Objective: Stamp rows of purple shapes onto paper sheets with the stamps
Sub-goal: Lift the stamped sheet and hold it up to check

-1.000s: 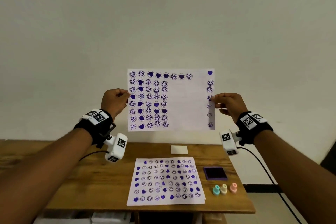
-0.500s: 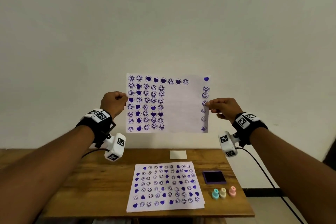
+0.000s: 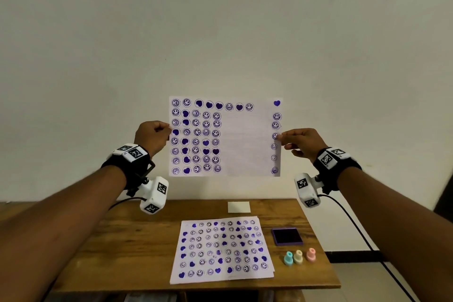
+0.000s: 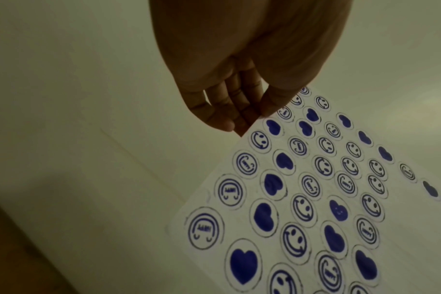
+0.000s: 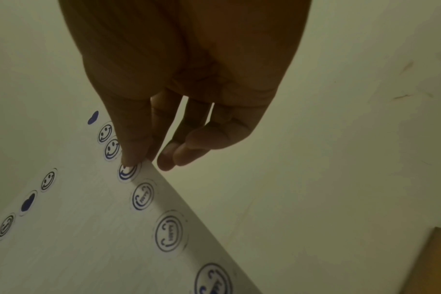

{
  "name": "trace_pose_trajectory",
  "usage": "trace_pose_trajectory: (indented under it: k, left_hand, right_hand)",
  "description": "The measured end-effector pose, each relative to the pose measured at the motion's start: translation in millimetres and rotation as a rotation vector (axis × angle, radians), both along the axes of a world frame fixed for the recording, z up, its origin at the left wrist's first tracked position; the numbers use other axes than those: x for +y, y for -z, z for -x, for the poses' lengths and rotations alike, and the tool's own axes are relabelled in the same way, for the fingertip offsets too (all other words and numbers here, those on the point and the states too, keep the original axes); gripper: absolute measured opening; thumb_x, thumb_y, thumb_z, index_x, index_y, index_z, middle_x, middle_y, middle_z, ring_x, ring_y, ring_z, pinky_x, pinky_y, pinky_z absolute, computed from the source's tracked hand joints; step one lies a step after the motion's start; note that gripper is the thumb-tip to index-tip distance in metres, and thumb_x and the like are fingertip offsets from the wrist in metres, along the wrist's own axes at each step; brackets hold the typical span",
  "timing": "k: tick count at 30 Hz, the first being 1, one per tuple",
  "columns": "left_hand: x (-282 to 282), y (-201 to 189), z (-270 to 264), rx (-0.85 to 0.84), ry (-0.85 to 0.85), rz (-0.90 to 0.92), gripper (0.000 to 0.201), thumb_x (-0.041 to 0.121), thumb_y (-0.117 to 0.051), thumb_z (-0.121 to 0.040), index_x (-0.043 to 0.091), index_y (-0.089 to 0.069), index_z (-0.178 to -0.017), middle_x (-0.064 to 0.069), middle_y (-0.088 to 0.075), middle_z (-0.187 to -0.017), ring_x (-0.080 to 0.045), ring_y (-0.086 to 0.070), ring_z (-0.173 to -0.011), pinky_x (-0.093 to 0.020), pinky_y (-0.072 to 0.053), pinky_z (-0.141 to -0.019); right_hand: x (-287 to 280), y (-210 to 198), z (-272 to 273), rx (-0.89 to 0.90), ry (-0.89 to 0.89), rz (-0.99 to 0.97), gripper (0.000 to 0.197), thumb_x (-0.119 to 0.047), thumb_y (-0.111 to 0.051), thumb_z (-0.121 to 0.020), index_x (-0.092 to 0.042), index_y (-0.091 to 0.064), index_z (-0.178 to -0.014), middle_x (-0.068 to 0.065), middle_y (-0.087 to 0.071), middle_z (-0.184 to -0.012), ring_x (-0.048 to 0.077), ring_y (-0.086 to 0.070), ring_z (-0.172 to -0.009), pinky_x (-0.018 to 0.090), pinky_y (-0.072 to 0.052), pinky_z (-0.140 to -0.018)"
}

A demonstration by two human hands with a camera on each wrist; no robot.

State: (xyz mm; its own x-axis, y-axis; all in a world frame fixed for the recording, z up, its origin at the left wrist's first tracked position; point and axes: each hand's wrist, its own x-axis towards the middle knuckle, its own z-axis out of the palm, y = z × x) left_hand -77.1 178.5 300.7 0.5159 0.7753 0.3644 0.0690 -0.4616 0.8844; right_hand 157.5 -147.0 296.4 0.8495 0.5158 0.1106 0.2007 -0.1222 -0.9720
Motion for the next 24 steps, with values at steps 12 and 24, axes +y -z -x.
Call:
trace_pose_trajectory:
  k: [12,24]
  left_hand:
    - [0.6,-1.4,3.4,-0.008,0.002,0.003,0.006,0.018,-0.064,-0.087,0.019,-0.069,-0.084,-0.007,-0.07,-0.079,-0.028,-0.07,-0.083,-0.045,-0.057,-0.087]
    - [0.9,-4.9,8.6,-0.012,0.002,0.017,0.013,0.02,-0.064,-0.086,0.026,-0.067,-0.075,-0.005,-0.072,-0.08,-0.029,-0.071,-0.084,-0.042,-0.057,-0.085]
  right_hand:
    - [-1.4,-5.5,6.1,-0.012,-0.024,0.0,0.009,-0.017,-0.079,-0.085,-0.016,-0.076,-0.077,0.003,-0.071,-0.081,0.012,-0.057,-0.066,0.023,-0.042,-0.061]
    - [-1.8,-11.3,13.2,0.017,-0.027,-0.02,0.008,-0.011,-0.078,-0.085,-0.014,-0.076,-0.077,0.004,-0.068,-0.078,0.011,-0.057,-0.064,0.024,-0.039,-0.061]
